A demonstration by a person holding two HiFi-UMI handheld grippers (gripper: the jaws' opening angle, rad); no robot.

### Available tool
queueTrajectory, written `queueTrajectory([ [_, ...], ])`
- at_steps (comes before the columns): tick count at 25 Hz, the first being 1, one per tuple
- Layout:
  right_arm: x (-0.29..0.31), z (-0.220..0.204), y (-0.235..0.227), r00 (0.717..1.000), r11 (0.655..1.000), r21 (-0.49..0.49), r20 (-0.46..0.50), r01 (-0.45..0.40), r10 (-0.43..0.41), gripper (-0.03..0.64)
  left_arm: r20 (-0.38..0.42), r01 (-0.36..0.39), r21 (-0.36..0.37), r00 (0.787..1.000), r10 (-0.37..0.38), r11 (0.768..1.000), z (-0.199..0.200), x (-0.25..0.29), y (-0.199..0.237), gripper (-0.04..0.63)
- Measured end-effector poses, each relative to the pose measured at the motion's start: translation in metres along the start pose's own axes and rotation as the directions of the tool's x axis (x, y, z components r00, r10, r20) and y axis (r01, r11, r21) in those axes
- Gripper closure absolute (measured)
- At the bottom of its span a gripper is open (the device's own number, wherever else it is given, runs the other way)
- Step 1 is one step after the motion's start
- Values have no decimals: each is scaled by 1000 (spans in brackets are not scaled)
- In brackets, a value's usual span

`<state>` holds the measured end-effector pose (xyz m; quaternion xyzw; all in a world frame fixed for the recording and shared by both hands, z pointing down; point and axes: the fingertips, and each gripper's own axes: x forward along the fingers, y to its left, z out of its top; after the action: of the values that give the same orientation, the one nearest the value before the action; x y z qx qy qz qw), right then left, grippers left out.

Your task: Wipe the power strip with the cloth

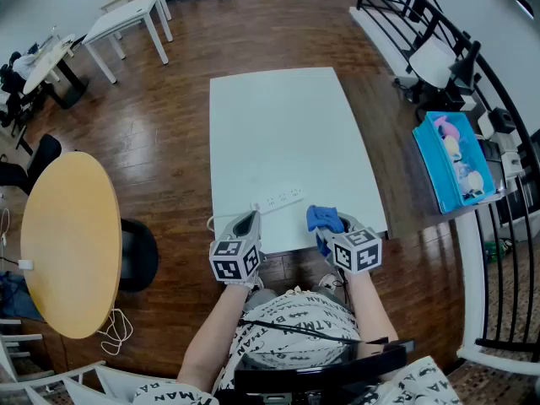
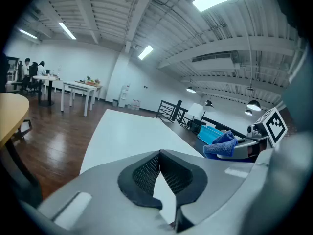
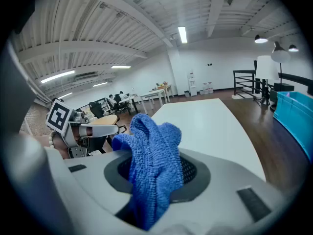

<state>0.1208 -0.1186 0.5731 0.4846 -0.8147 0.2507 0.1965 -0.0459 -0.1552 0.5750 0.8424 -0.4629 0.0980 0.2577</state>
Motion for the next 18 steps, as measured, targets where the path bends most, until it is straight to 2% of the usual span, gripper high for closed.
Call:
queueTrajectory([
  [6,5,1,6,1000,1000,10,-3,6,-6,476,-32,18,-6,999,-18,1000,-8,1,9,592],
  [11,11,0,6,1000,999,34,-2,23,-23,476,-104,53,31,993,-49,998,-23,10,19,576],
  [14,13,-3,9,999,998,55,2,37,-37,476,-152,97,60,985,-87,993,-34,14,22,499],
  [18,15,-5,14,998,995,79,2,55,-55,476,-264,166,187,958,-113,968,-52,26,32,344],
])
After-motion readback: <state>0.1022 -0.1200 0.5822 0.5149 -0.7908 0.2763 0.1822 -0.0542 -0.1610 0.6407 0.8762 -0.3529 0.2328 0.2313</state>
